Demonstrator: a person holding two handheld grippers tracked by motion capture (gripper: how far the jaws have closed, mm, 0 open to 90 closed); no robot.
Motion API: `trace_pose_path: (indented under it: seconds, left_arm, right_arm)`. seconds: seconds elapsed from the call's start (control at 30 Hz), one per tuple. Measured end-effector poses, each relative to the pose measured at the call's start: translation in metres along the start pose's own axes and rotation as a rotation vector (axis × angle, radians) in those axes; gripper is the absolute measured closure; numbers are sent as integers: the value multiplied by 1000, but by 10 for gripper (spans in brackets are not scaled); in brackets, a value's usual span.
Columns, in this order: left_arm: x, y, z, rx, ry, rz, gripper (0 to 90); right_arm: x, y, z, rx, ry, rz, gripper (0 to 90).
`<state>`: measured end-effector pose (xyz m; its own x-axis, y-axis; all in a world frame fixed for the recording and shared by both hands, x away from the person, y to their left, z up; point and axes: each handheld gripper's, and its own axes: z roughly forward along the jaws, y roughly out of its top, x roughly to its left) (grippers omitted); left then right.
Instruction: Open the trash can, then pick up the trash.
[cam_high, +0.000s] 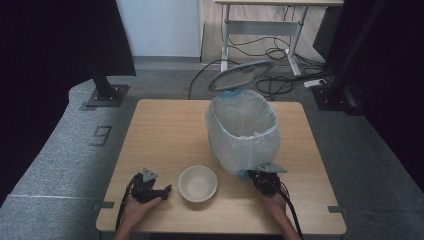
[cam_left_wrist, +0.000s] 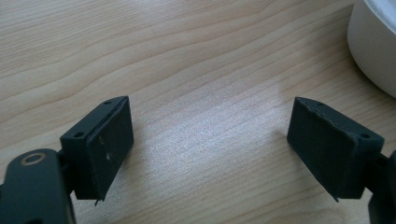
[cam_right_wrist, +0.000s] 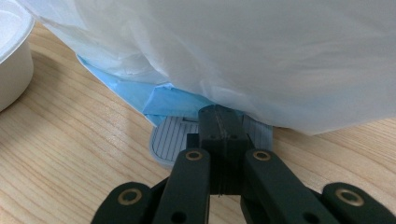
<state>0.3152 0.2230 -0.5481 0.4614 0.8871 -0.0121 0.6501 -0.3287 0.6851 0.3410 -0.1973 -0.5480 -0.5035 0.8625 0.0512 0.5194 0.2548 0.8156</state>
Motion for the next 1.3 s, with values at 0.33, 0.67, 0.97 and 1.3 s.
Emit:
trace_pose_path:
  seconds: [0.33,0.67,0.97,1.3]
  left_arm:
    - [-1,1,0,2,7,-9,145]
    - [-1,6,-10,-24,-4,-45,192]
    - [-1,10,-15,-24,-17,-68,247]
    - [-2,17,-27,-78,-44,-87,297]
  right_arm:
    - [0,0,0,0,1,2,896]
    - [0,0,0,-3,2,4,896]
    - [0,-1,0,-4,2,3,895]
    - [0,0,0,-5,3,2,896]
